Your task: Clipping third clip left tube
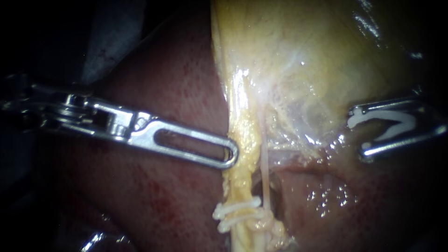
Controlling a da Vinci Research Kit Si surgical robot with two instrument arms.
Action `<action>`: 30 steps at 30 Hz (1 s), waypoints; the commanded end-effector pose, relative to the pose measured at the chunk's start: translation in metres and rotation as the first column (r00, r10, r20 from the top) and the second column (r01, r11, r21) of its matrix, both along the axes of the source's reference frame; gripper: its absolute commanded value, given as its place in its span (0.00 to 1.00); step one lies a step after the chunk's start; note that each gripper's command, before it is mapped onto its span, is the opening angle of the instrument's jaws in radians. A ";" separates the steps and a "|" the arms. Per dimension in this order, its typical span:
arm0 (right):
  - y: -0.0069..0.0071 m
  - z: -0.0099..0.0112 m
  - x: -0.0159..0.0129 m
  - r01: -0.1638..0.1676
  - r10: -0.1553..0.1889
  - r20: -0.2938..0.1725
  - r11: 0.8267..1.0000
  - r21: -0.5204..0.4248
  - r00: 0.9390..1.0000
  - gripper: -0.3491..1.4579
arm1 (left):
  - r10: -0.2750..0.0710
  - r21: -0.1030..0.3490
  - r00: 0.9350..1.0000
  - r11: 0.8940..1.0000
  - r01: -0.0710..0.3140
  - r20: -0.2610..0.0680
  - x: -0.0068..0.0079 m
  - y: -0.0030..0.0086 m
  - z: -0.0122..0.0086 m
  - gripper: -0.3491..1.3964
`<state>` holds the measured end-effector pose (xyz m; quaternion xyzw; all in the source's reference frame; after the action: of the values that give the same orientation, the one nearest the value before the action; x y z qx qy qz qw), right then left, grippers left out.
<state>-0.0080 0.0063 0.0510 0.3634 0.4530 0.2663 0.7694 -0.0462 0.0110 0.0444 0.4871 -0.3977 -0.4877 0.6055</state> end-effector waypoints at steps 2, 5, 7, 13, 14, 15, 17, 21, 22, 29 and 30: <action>0.0000 0.0000 0.0000 0.000 0.000 0.000 1.000 0.000 1.000 0.48 | 0.000 0.000 1.000 1.000 0.000 0.000 0.0000 0.0000 0.0000 0.00; -0.0001 0.0001 0.0002 -0.001 0.001 0.000 1.000 -0.001 1.000 0.48 | 0.001 0.001 1.000 1.000 -0.001 0.001 0.0002 -0.0001 -0.0002 0.00; -0.0003 0.0002 0.0003 -0.004 0.004 0.002 1.000 -0.003 1.000 0.48 | 0.003 0.002 1.000 1.000 -0.003 0.002 0.0003 0.0000 -0.0004 0.00; -0.0011 0.0006 0.0010 0.005 -0.005 -0.002 1.000 -0.002 1.000 0.48 | 0.007 0.008 1.000 1.000 -0.007 0.009 0.0016 0.0001 -0.0018 0.00; -0.0013 0.0007 0.0013 0.009 -0.009 -0.003 1.000 -0.001 1.000 0.48 | 0.005 0.009 1.000 1.000 -0.005 0.009 0.0018 0.0001 -0.0020 0.00; -0.0015 0.0008 0.0015 0.011 -0.011 -0.004 1.000 -0.001 1.000 0.48 | 0.006 0.010 1.000 1.000 -0.007 0.010 0.0020 0.0000 -0.0023 0.00; -0.0019 0.0010 0.0020 0.015 -0.015 -0.006 1.000 -0.001 1.000 0.48 | 0.003 0.010 1.000 1.000 -0.003 0.009 0.0024 -0.0001 -0.0028 0.00; -0.0029 0.0016 0.0032 0.026 -0.026 -0.010 1.000 -0.002 1.000 0.48 | -0.003 0.013 1.000 1.000 0.003 0.009 0.0032 -0.0003 -0.0041 0.00; -0.0031 0.0017 0.0034 0.030 -0.030 -0.012 1.000 -0.001 0.999 0.48 | -0.003 0.014 1.000 1.000 0.003 0.010 0.0033 -0.0003 -0.0043 0.00; -0.0050 0.0032 0.0058 0.054 -0.054 -0.021 0.999 -0.001 0.998 0.48 | -0.008 0.016 1.000 1.000 0.008 0.010 0.0040 -0.0003 -0.0054 0.00; -0.0054 0.0036 0.0064 0.060 -0.060 -0.023 0.998 -0.003 0.998 0.48 | -0.008 0.016 1.000 1.000 0.007 0.010 0.0041 -0.0003 -0.0054 0.00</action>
<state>-0.0012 0.0005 0.0549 0.3793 0.4517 0.2353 0.7725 -0.0421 0.0106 0.0389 0.4925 -0.3990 -0.4915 0.5972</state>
